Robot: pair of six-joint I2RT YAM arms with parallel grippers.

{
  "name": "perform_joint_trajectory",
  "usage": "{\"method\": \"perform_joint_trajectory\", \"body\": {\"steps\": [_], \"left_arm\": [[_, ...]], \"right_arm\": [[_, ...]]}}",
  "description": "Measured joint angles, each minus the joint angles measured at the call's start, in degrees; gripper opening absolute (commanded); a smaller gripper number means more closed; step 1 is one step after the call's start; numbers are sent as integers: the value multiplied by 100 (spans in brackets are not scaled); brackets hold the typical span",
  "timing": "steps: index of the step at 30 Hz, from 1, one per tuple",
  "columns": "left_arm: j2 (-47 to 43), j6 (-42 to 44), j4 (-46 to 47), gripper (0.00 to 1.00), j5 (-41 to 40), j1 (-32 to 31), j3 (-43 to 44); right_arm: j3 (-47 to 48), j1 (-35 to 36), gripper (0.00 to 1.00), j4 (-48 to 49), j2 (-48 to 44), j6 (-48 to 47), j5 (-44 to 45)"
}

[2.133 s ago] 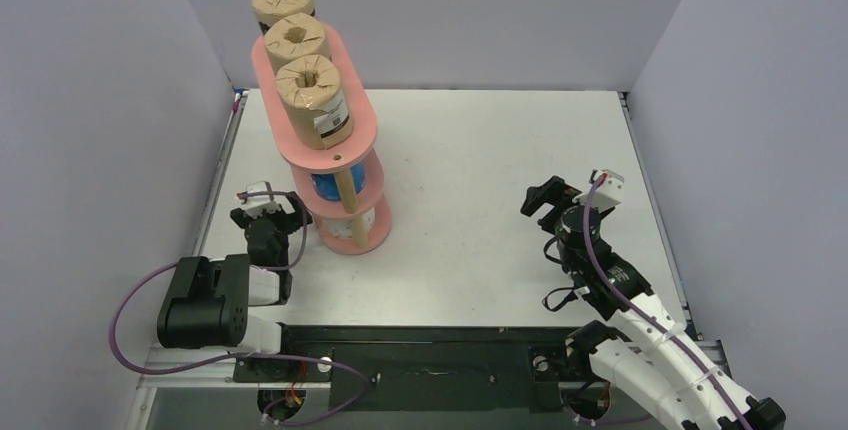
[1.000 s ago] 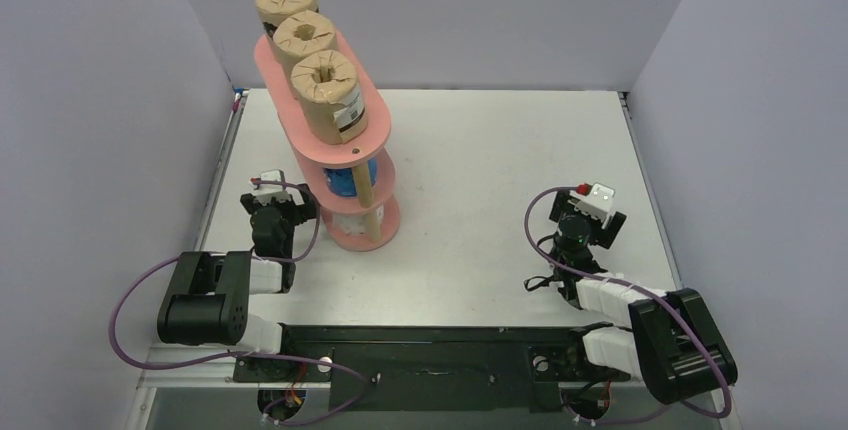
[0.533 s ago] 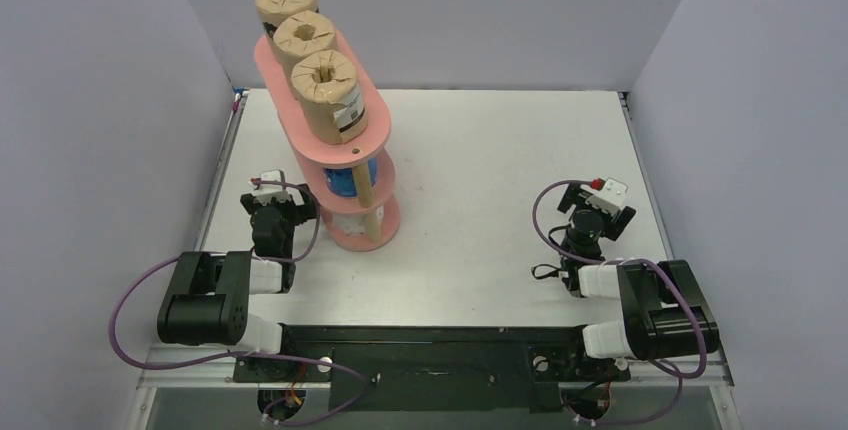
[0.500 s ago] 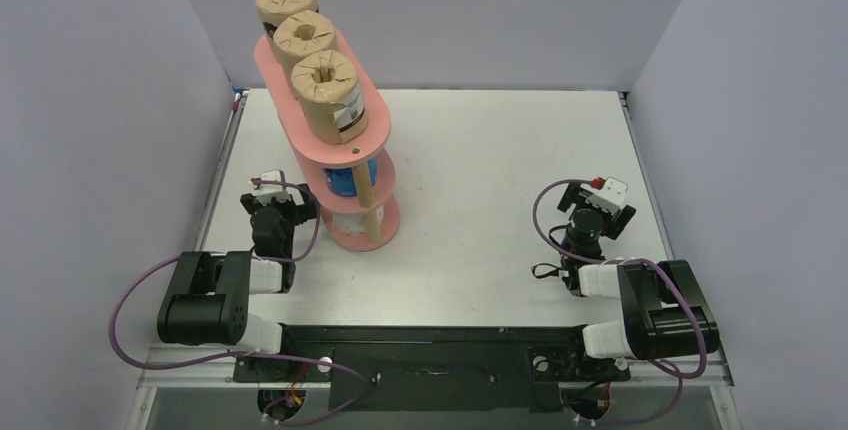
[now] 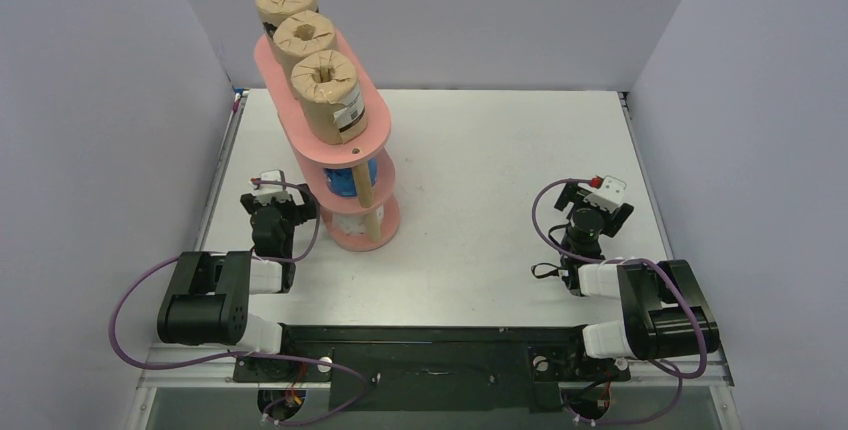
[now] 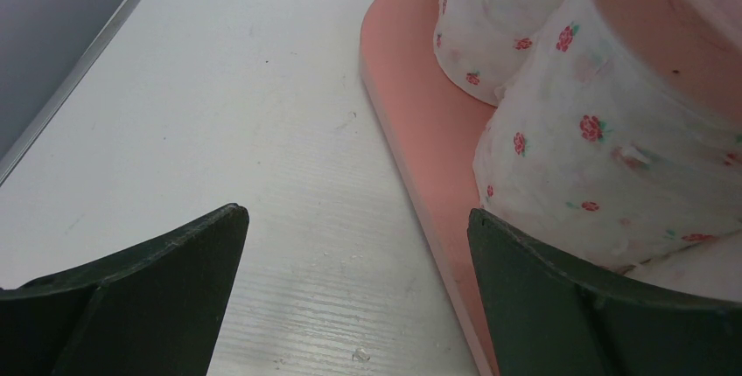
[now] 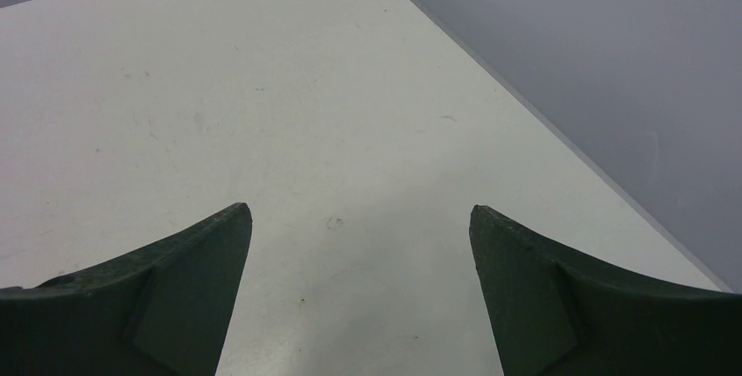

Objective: Place and organize the paper towels onto the shelf
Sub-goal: Reset both arms

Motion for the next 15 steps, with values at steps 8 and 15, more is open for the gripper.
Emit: {"method": "perform_joint_trajectory", "body": {"steps": [8, 15], "left_arm": [[2, 0, 0, 96, 0, 0, 0], [9, 0, 0, 96, 0, 0, 0]], "right_arm": [[0, 0, 91, 0, 0, 37, -11], [0, 0, 91, 0, 0, 39, -11]]}}
